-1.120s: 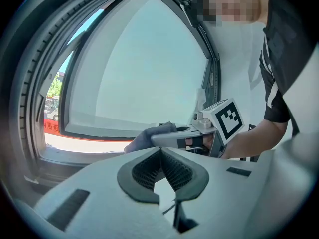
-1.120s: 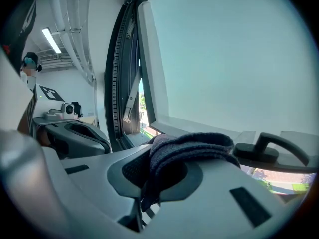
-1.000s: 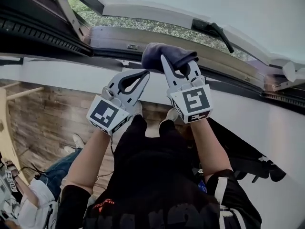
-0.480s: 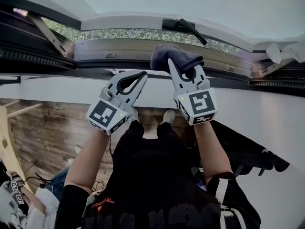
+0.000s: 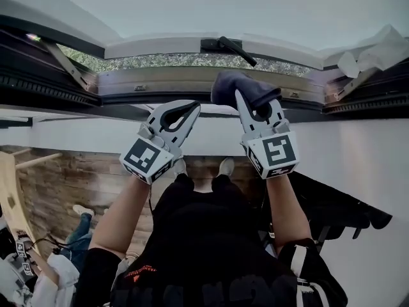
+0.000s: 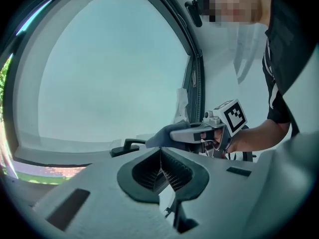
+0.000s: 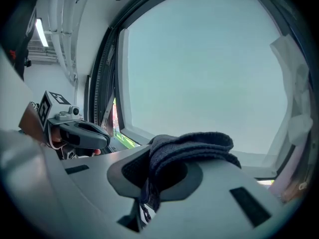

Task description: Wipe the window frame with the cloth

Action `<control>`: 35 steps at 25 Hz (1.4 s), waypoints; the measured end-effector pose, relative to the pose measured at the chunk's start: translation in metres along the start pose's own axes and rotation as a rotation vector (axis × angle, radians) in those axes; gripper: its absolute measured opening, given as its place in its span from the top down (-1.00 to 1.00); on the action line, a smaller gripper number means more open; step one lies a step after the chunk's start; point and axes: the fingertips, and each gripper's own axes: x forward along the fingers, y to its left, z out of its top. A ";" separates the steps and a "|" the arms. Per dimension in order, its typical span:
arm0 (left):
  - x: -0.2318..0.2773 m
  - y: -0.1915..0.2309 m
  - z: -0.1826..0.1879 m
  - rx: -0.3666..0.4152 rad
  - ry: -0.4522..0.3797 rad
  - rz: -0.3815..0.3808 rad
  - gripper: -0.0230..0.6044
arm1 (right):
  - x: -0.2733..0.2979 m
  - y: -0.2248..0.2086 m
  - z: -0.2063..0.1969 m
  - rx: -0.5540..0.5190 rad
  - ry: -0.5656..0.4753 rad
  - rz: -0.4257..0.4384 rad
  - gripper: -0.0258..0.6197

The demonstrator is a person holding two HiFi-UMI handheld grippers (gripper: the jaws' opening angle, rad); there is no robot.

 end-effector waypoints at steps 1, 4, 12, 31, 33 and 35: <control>0.001 -0.003 0.003 0.004 -0.002 -0.003 0.86 | -0.005 -0.003 0.002 0.000 -0.005 -0.005 0.82; 0.004 -0.010 0.012 0.011 -0.005 -0.007 0.86 | -0.020 -0.011 0.008 0.002 -0.019 -0.019 0.82; 0.017 -0.032 0.027 0.047 -0.018 -0.022 0.86 | -0.056 -0.032 0.017 0.007 -0.052 -0.053 0.82; 0.036 -0.058 0.055 0.089 -0.058 -0.029 0.86 | -0.089 -0.050 0.029 0.007 -0.098 -0.067 0.82; 0.036 -0.058 0.056 0.097 -0.063 -0.031 0.86 | -0.090 -0.049 0.031 0.006 -0.100 -0.067 0.82; 0.035 -0.058 0.056 0.097 -0.061 -0.031 0.86 | -0.092 -0.048 0.031 0.005 -0.099 -0.067 0.82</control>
